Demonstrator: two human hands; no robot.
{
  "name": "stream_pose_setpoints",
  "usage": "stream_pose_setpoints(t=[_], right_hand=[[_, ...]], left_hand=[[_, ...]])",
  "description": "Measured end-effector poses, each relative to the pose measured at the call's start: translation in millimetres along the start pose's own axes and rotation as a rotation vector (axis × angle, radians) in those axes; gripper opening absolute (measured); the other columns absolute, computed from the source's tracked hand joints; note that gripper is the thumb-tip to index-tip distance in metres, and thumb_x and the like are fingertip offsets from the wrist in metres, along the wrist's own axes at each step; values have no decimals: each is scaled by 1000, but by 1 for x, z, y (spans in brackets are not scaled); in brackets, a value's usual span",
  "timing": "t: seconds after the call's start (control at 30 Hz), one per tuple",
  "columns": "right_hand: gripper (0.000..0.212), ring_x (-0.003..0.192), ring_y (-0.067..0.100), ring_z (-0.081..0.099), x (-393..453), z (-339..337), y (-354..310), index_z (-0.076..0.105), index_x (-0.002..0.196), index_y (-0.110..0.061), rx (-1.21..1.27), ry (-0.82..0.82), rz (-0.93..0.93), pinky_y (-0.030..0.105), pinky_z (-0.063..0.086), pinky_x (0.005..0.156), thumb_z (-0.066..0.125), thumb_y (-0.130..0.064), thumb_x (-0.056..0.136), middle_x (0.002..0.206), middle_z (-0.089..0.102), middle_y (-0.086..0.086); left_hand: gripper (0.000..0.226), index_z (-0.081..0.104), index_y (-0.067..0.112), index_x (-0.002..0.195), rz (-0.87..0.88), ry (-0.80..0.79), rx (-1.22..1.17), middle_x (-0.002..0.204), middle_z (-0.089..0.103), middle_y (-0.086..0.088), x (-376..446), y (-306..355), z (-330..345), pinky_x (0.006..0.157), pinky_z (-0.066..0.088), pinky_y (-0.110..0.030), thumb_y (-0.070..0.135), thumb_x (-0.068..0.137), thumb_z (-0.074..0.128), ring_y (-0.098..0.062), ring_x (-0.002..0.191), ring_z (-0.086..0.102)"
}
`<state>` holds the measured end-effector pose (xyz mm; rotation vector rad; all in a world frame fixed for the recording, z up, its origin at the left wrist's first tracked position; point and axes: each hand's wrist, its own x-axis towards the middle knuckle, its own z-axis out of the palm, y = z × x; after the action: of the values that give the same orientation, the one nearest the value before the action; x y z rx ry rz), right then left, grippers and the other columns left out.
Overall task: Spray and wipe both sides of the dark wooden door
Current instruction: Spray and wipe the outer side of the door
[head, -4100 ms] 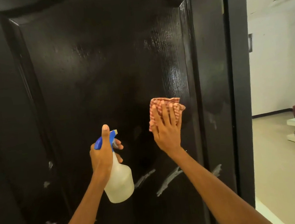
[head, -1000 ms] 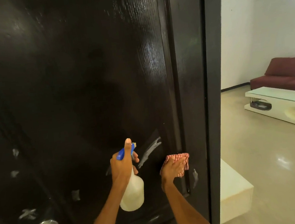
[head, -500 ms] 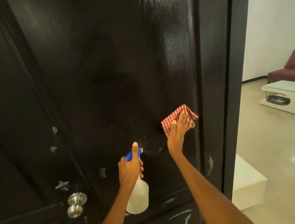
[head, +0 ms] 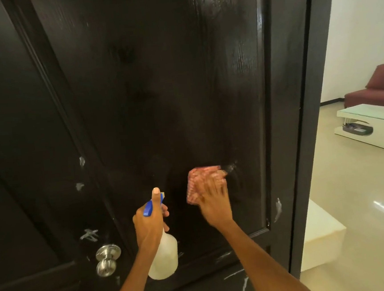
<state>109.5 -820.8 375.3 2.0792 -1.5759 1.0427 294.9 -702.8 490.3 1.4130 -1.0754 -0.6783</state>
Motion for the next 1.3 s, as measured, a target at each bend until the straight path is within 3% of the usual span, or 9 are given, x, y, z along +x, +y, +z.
stream_pose_setpoints(t=[0.13, 0.33, 0.47, 0.73, 0.9, 1.0, 1.1, 1.17, 1.3], right_hand=[[73, 152, 42, 6, 54, -33, 50, -1, 160, -13, 302, 236, 636, 61, 12, 122, 28, -48, 103, 164, 8, 25], [71, 154, 28, -12, 125, -89, 55, -6, 160, -22, 544, 408, 863, 52, -5, 122, 18, -57, 102, 168, -8, 8], [69, 152, 23, -14, 82, -44, 21, 3, 161, -17, 438, 327, 742, 43, -5, 123, 26, -51, 105, 168, -1, 11], [57, 150, 50, -2, 38, -6, -55, 25, 154, -15, 745, -54, 1473, 57, 3, 122, 48, -11, 101, 162, -16, 27], [71, 152, 29, -17, 63, -36, -122, -7, 159, -21, 863, 263, 962, 43, -13, 121, 27, -47, 103, 166, -18, 11], [73, 150, 34, -23, 60, -11, -156, -11, 159, -20, 488, 91, 443, 49, -12, 121, 20, -57, 103, 165, -17, 13], [90, 150, 41, -6, 18, 25, -136, 0, 160, -19, 93, -68, -129, 69, 21, 115, 57, -44, 94, 165, 2, 17], [97, 152, 34, 3, -7, 39, -107, 9, 161, -25, -106, -183, -523, 68, 25, 114, 69, -37, 85, 166, 10, 9], [96, 153, 29, 8, -13, 35, -98, 6, 160, -32, -191, -166, -610, 61, 7, 120, 65, -31, 85, 167, 9, 5]], left_hand=[[68, 67, 2, 75, -6, -36, -11, 70, 70, -16, 3, -4, 1, 45, 52, -31, 66, 86, 47, -23, 42, 58], [65, 67, 3, 78, 32, -66, -21, 73, 70, -18, 9, 2, 8, 43, 50, -25, 64, 85, 46, -21, 42, 58], [67, 69, 1, 85, 47, -51, -52, 75, 69, -19, 14, 5, 3, 41, 50, -23, 65, 86, 46, -19, 42, 58], [69, 70, -1, 100, 40, -1, -49, 79, 68, -22, 16, -8, -40, 40, 50, -22, 63, 85, 50, -19, 51, 63], [68, 69, 0, 89, 36, 44, -15, 75, 69, -18, 20, -6, -74, 39, 49, -20, 64, 83, 48, -15, 43, 59], [63, 69, 3, 85, 54, 89, -2, 73, 69, -15, 21, -1, -96, 40, 50, -20, 62, 86, 47, -13, 40, 57], [60, 71, 4, 91, 90, 88, -15, 73, 69, -16, 20, -2, -113, 42, 51, -24, 60, 89, 49, -19, 44, 58], [62, 71, 5, 86, 90, 87, -9, 72, 69, -16, 21, -1, -121, 44, 52, -29, 63, 89, 49, -22, 44, 59], [59, 71, 7, 83, 98, 75, 3, 72, 69, -16, 20, -1, -130, 44, 51, -29, 62, 90, 49, -23, 45, 59]])
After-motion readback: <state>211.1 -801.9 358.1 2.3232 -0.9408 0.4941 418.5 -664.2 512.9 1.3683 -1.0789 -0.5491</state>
